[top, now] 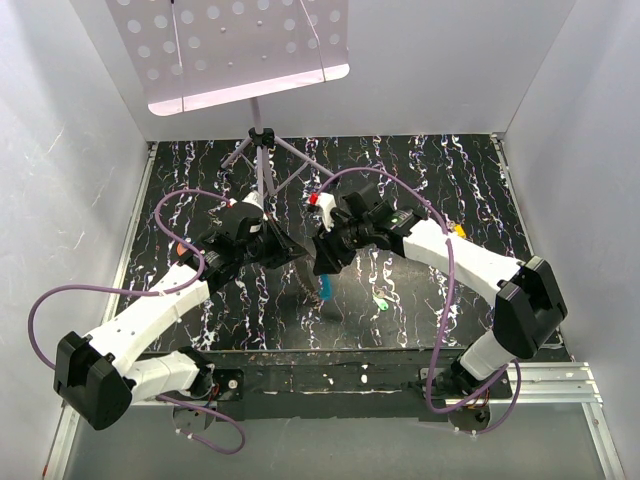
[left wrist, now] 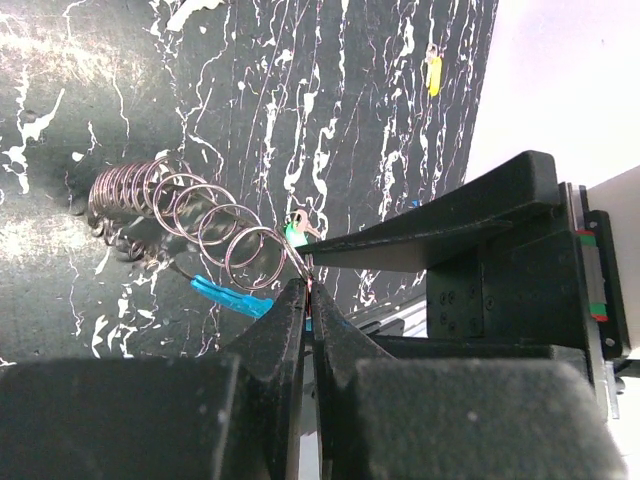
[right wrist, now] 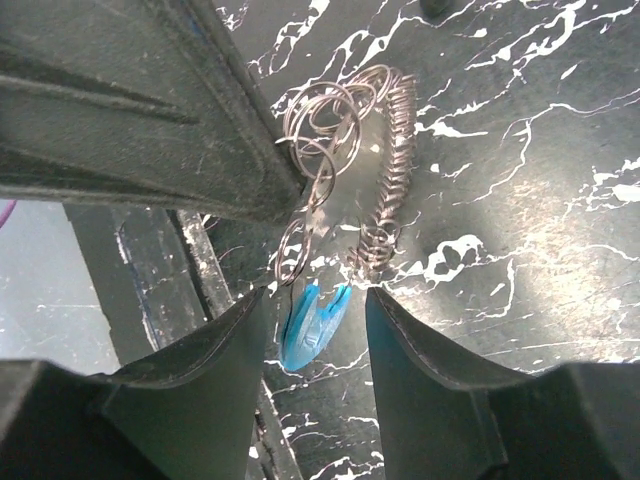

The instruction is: Put the keys on the keyring

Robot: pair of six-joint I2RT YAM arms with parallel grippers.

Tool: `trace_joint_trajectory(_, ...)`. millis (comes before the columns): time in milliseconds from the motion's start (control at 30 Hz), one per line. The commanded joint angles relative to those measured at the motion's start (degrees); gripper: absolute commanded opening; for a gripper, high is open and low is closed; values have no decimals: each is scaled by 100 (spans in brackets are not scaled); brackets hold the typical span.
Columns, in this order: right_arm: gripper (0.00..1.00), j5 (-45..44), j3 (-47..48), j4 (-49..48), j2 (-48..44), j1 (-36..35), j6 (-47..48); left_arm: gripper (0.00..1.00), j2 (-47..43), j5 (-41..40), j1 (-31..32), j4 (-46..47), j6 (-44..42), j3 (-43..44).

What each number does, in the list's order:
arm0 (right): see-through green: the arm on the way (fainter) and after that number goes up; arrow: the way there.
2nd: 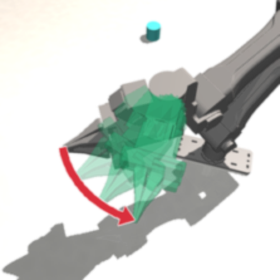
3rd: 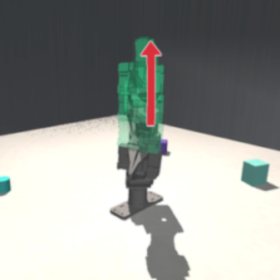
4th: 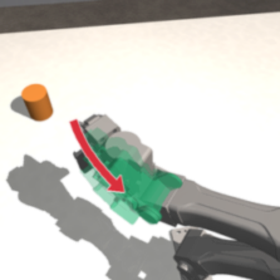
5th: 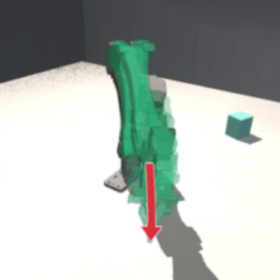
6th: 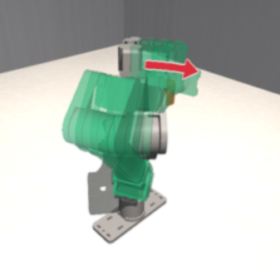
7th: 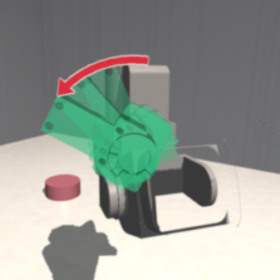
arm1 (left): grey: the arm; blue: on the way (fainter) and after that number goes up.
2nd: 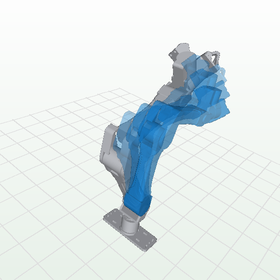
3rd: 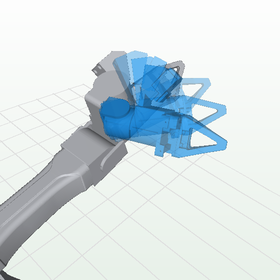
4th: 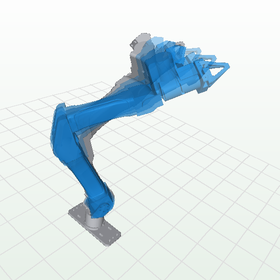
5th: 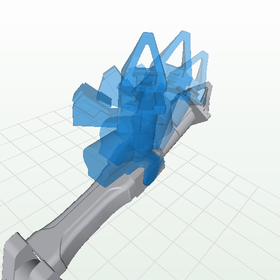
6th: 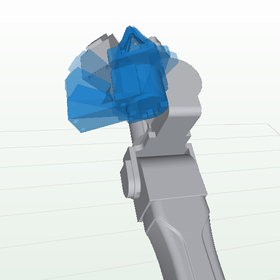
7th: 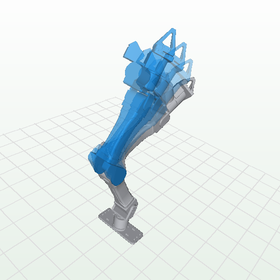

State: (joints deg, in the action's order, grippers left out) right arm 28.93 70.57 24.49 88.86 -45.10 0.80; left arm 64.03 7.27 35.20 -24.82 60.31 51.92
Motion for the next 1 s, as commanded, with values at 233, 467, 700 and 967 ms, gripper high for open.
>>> trace_joint_trajectory(233,39,-45,-262,-524,17,-104,307,0,-330,117,-197,302,323,-50)
trace_joint_trajectory(467,1,-19,-228,-533,44,-104,430,0,-444,407,-373,495,455,-261)
trace_joint_trajectory(700,1,350,-122,-419,-26,-95,290,0,-672,705,-663,601,297,-656)
trace_joint_trajectory(967,1,1018,-201,-515,-9,-95,-220,67,-1269,1215,-953,785,-1248,-911)
